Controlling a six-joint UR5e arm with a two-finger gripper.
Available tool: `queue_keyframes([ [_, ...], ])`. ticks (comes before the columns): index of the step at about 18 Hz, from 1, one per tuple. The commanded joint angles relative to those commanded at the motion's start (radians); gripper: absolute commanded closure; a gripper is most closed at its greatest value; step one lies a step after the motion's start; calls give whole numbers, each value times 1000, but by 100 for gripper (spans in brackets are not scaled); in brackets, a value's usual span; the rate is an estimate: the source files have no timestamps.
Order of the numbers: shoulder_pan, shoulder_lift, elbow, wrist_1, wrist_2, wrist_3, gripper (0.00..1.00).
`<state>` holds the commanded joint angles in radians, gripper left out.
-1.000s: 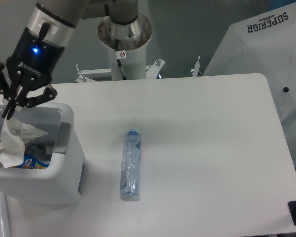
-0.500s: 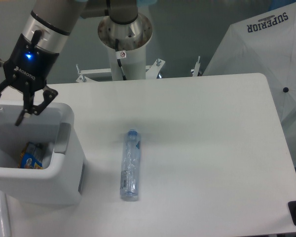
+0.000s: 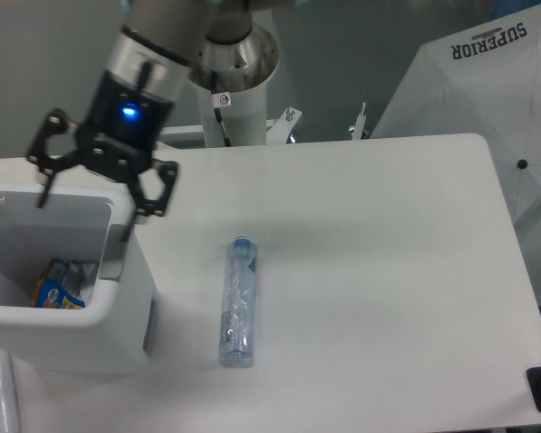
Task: Place the trash in the trash can
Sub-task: 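Move the gripper over the clear water bottle and lower it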
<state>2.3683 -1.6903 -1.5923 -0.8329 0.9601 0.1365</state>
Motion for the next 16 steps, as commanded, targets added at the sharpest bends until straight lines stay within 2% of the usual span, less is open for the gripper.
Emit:
queue_keyframes([
  [4,46,-61,17,-2,38,3,0],
  [10,69,-130,18,-5,74,15,0],
  [13,66,-175,14,-8,172,87,0],
  [16,60,-222,3,-12,229,95,0],
])
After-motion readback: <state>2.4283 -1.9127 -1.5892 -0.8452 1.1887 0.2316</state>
